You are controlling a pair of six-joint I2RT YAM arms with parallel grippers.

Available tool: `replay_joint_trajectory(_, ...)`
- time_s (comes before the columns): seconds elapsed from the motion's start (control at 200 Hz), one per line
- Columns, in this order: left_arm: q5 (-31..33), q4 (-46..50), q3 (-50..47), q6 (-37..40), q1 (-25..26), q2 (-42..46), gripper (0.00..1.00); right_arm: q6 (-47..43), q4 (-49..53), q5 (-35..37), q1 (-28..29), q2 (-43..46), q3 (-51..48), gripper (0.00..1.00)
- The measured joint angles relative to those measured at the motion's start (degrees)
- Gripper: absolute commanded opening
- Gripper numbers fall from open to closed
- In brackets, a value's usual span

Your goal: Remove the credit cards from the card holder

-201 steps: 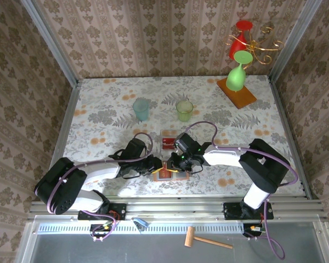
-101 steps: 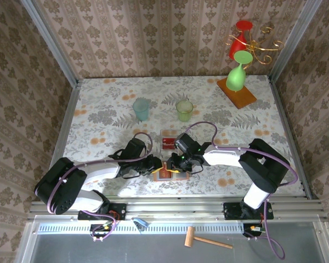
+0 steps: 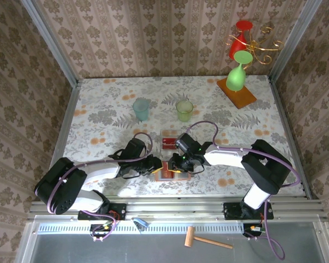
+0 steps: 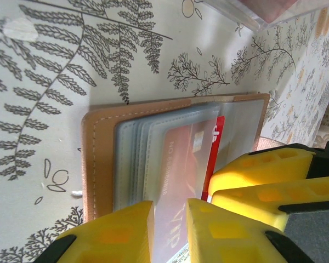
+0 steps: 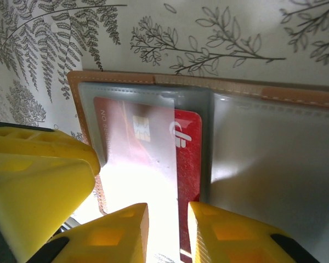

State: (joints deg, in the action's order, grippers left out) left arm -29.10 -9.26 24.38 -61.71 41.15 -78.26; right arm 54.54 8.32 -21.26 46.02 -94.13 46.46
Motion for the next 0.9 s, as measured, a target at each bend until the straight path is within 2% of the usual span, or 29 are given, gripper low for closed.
replay_joint_trajectory(0.61,0.0,-0.1,0.1,0.0,0.0,-0.9,0.23,-1.9,1.9,0.5,-1.0,0.7,0.4,0.26)
replay_joint_trajectory(0.9,0.0,3.8,2.8,1.3,0.0,0.1,0.21,-2.1,2.2,1.2,-2.1,3.7,0.4,0.25)
